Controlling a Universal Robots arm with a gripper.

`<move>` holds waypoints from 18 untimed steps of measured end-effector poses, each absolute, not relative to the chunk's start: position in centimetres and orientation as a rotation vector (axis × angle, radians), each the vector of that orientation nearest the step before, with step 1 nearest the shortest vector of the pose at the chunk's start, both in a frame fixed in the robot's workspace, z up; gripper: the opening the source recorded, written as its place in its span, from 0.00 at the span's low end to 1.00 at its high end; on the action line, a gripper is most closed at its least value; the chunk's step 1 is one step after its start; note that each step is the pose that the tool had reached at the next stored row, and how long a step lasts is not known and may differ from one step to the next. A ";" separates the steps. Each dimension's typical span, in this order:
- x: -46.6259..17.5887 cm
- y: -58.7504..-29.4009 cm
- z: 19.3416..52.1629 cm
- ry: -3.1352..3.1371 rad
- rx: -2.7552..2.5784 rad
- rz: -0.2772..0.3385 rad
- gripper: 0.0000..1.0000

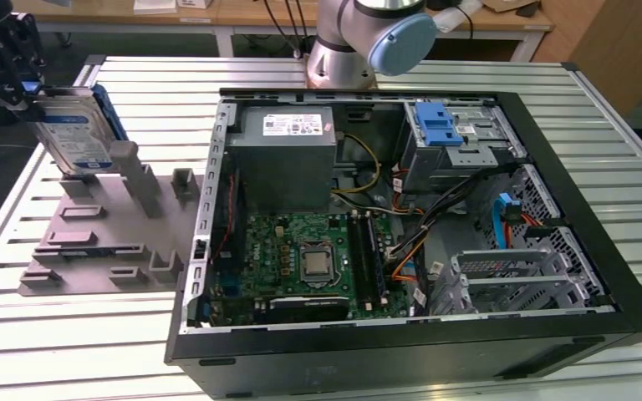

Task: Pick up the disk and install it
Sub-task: 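Pick up the disk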

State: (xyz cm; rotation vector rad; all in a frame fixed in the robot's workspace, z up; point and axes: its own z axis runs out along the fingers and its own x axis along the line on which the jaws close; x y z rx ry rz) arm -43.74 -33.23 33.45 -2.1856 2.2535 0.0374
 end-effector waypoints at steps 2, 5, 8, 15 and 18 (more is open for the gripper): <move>-43.7 -33.2 33.6 2.253 -2.185 0.037 0.36; -43.7 -33.2 33.9 2.253 -2.186 0.037 0.36; -43.7 -33.2 34.1 2.253 -2.186 0.037 0.36; -43.7 -33.2 34.6 2.253 -2.186 0.037 0.36; -43.7 -33.2 34.8 2.253 -2.185 0.037 0.36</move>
